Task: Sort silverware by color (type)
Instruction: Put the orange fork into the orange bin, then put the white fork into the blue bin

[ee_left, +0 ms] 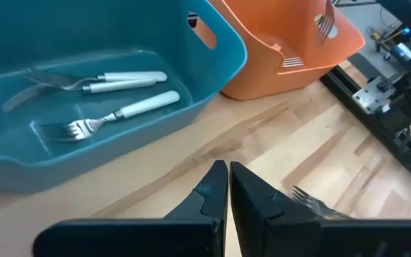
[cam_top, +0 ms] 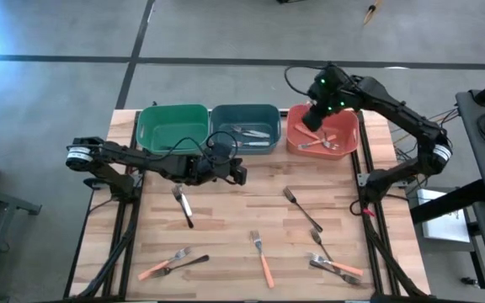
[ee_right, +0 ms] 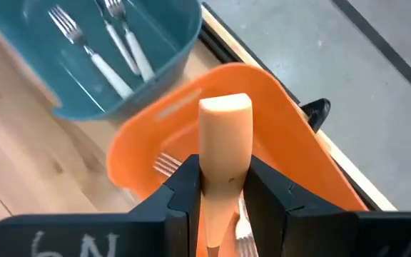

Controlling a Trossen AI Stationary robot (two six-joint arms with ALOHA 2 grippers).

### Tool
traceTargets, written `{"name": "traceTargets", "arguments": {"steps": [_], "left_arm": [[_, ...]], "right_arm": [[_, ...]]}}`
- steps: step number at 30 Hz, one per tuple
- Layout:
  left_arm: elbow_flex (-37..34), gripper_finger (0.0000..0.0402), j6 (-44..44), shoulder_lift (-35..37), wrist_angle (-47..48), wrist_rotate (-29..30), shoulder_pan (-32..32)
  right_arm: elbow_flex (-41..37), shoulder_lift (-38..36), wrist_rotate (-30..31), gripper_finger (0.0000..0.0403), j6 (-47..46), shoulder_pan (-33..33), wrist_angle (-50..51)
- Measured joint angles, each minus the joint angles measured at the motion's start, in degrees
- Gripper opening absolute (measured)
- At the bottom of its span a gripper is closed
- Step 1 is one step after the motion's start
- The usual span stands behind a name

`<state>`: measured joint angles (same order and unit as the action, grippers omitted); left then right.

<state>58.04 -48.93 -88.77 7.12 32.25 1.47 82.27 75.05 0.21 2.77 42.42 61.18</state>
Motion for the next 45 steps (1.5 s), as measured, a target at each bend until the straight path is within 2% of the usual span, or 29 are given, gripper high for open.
{"name": "traceTargets", "arguments": {"steps": [4, 7, 11, 16, 20, 24, 30, 32, 35, 37, 39, 43, 45], "left_arm": [[0.0, 0.0000, 4.0, 0.0, 0.0, 0.0, -0.7], [0.0, 0.0000, 7.3, 0.0, 0.0, -0.6, -0.8], [0.0, 0.0000, 7.2, 0.0, -0.3, -4.5, -0.9], [0.0, 0.0000, 4.7, 0.0, -0.4, -5.8, -0.8], [0.0, 0.0000, 4.5, -0.1, -0.4, -6.0, -0.8], [0.0, 0.0000, 4.4, -0.1, -0.1, -8.9, -0.8], [0.0, 0.0000, 2.7, -0.1, 2.5, -13.0, -0.8], [0.1, 0.0000, 1.3, -0.1, 4.1, -15.4, -0.8], [0.1, 0.0000, 0.2, -0.1, 5.8, -23.8, -0.3], [0.1, 0.0000, -1.2, -0.1, 8.5, -30.6, 1.0], [0.1, 0.0000, -4.3, -0.1, 13.9, -34.5, 3.0], [0.1, 0.0000, -14.9, -0.1, 30.5, -35.0, 8.3], [0.0, 0.0000, -23.0, -0.1, 37.4, -33.0, 11.1]], "right_arm": [[-2.4, 1.4, 0.8, 0.0072, 8.9, 0.3, 0.5], [-3.3, 3.1, 5.4, 0.0072, 13.6, 0.2, 1.9], [-3.3, 5.3, 9.2, 0.0093, 12.8, 0.2, 3.0], [-3.3, 6.4, 9.3, 0.0138, 10.8, 0.2, 3.9], [-3.3, 5.9, 9.0, 0.0151, 8.8, 0.0, 7.3], [-3.0, 3.5, 5.3, 0.0145, 4.3, -0.3, 13.5], [-4.6, -2.5, -11.6, 0.0124, -1.9, -3.8, 15.0], [-6.0, -4.5, -12.6, 0.0118, -3.6, -6.5, 14.9], [-8.9, -6.9, -12.2, 0.0111, -6.5, -11.5, 14.8], [-10.8, -8.4, -12.2, 0.0106, -8.0, -14.7, 14.5], [-12.8, -9.6, -12.2, 0.0102, -9.7, -17.7, 13.7], [-16.8, -11.9, -12.2, 0.0093, -12.5, -22.2, 10.7], [-18.8, -13.0, -12.2, 0.0089, -13.8, -23.6, 8.5]]}}
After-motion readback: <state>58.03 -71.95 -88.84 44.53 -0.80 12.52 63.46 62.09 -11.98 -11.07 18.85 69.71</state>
